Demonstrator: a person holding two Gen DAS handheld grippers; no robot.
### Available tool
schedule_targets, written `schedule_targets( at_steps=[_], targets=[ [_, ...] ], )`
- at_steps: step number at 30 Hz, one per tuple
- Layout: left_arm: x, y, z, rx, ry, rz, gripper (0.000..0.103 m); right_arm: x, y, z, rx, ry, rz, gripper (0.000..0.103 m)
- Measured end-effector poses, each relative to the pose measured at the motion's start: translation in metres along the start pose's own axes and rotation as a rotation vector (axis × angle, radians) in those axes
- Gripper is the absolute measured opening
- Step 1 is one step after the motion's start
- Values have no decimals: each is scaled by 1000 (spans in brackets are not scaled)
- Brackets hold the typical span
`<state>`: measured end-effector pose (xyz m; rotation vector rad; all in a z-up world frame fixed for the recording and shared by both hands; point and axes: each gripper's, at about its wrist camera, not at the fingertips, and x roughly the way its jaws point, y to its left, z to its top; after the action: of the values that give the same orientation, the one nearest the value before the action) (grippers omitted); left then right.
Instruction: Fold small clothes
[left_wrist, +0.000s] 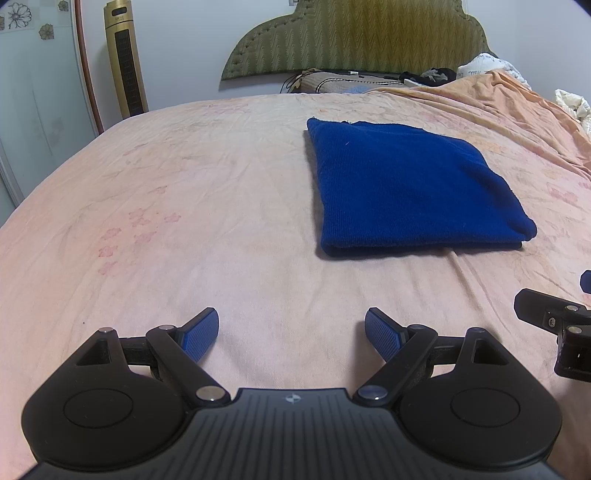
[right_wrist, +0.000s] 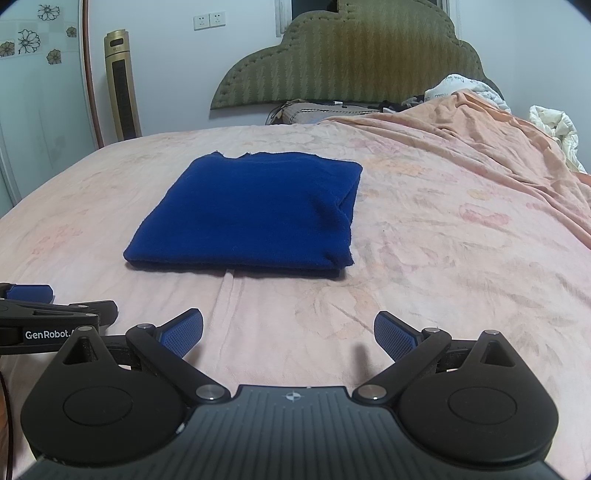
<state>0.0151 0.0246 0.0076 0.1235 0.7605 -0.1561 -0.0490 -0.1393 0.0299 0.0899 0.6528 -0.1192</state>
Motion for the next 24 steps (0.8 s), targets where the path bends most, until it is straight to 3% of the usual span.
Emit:
schedule_targets(
  at_steps=[24],
  targets=[
    [-1, 0, -1, 3, 4, -9, 87, -3, -4, -1, 8, -6, -6, 100]
  ],
)
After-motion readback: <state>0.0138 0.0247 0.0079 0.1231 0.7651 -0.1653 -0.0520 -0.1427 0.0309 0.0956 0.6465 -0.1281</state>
